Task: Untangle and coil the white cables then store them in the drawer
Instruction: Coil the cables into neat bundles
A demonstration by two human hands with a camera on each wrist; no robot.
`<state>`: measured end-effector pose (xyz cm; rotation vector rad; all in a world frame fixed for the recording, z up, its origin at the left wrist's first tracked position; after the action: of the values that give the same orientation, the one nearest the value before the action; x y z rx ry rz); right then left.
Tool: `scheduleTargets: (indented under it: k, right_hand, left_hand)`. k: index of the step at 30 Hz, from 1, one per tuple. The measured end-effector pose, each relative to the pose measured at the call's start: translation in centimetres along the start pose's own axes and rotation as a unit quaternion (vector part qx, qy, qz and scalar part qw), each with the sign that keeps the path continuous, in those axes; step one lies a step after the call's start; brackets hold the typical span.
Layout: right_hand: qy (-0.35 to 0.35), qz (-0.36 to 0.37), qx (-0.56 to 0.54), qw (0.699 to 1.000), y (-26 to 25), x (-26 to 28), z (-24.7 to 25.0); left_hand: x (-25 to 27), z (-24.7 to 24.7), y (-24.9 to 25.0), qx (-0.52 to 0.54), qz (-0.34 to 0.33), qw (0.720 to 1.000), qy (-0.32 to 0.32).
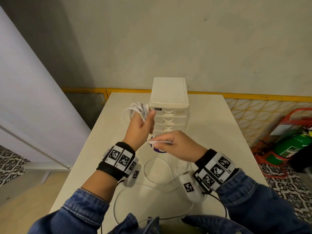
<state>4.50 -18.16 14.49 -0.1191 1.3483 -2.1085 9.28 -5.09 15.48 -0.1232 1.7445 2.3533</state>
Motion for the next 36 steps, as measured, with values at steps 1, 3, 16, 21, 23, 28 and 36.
scheduleTargets:
  k: [1, 3, 16, 21, 23, 28, 36]
  right_hand:
    - [0.033, 0.017, 0.01, 0.999, -0.5, -0.2, 0.9]
    - [0.12, 0.04, 0.007, 0.992, -1.2, -0.5, 3.1]
    - [0.203, 0.047, 0.04, 0.977, 2.2, -0.7, 7.1]
    - [0.13, -0.013, 0.123, 0.984, 5.9, 0.9, 5.1]
    - [0.09, -0.045, 0.182, 0.978, 8.2, 2.1, 4.6]
    - [0.043, -0.101, 0.21, 0.971, 11.3, 3.6, 3.8]
    - [0.296, -0.026, -0.046, 0.954, 7.9, 1.1, 5.8]
  left_hand:
    - [0.1, -0.4, -0.1, -0.022, 0.016, 0.999, -0.037]
    - [0.3, -1.1, -0.4, -0.026, 0.066, 0.991, -0.115]
    - [1.9, -3.8, 1.5, 0.265, 0.185, 0.894, -0.31]
    - [0.6, -1.5, 2.0, 0.326, 0.194, 0.895, -0.234]
    - [0.1, -0.2, 2.3, 0.394, 0.187, 0.871, -0.226]
    - [-0.7, 1.5, 2.6, 0.443, 0.176, 0.861, -0.177]
    - [-0.7, 0.5, 1.5, 0.426, 0.235, 0.861, -0.146]
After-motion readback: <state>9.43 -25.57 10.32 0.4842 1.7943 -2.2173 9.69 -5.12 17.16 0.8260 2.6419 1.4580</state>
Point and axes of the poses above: each hand's wrist, its own x-axis away from the middle knuckle, its own z-axis out of the back of the hand, y = z × x, the point moved 4 cm from there along -x, towards the middle knuckle, and after that the axes turned 11 degrees about z, right-handed, at the moved point
